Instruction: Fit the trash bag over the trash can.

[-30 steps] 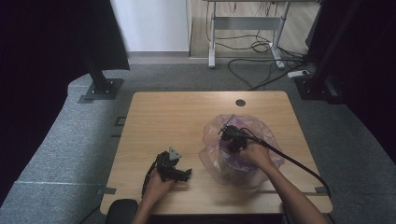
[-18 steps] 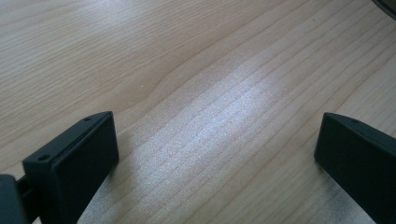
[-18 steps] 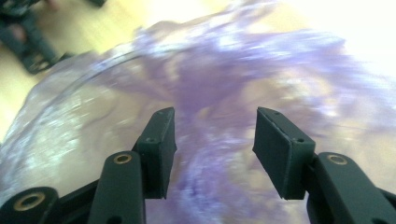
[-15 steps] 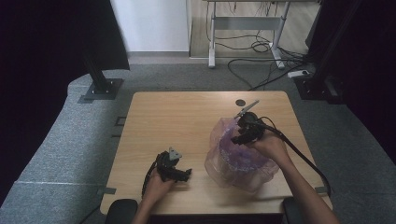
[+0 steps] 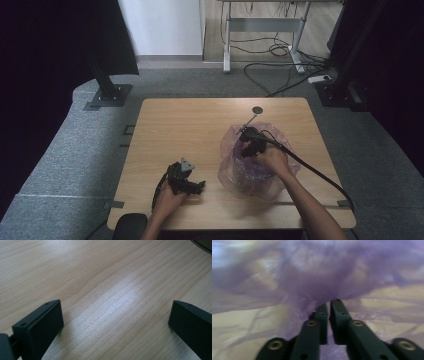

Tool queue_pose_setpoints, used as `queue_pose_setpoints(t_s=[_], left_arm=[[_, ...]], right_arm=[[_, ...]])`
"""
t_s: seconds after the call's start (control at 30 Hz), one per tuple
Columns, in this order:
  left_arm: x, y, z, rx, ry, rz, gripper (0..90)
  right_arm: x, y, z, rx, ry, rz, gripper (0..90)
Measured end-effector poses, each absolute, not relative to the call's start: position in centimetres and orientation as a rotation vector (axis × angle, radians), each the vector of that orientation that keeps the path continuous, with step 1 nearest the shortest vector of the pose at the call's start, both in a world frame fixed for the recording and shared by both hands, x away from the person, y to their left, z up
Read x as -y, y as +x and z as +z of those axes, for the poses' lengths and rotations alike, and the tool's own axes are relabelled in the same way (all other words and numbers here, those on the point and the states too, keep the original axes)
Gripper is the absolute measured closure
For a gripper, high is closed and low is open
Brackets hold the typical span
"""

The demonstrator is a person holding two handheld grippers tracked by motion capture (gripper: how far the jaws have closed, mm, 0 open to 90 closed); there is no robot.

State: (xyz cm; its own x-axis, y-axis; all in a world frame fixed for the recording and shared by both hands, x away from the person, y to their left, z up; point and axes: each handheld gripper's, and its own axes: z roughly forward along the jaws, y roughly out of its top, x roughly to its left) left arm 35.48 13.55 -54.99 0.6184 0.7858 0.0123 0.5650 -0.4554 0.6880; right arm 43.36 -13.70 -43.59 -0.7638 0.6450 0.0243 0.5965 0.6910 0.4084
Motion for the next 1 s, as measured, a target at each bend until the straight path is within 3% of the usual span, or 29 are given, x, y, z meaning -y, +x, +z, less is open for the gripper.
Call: queue_pose_setpoints(t_s=[0.07,0.23,0.4,0.57,0.63,0.8,1.0], left_arm=[[-13.5,35.5,-55.0,-1.056,2.187,0.436,0.0],[-13.5,35.5,-55.0,-1.056,2.187,0.436,0.0],[-13.5,35.5,-55.0,-1.056,2.187,0.436,0.0],[-13.5,35.5,-55.0,-1.056,2.187,0.436,0.0],[-13.5,35.5,-55.0,-1.056,2.187,0.436,0.0],[-13.5,35.5,-55.0,-1.056,2.187,0.436,0.0],[-13.5,35.5,-55.0,-1.056,2.187,0.436,0.0]], right_arm=[[14.1,42.9,-42.7,-2.749,1.023,0.638,66.8],[16.1,41.4,-39.2,-2.707,0.983,0.741,55.5],[18.9,41.2,-35.6,-2.612,1.007,0.848,50.8],[20.4,42.3,-34.8,-2.512,1.057,0.795,49.4],[20.5,43.0,-35.4,-2.513,1.058,0.736,51.0],[20.4,44.3,-38.2,-2.601,1.072,0.612,72.0],[20.8,44.8,-40.8,-2.678,1.083,0.535,76.2]])
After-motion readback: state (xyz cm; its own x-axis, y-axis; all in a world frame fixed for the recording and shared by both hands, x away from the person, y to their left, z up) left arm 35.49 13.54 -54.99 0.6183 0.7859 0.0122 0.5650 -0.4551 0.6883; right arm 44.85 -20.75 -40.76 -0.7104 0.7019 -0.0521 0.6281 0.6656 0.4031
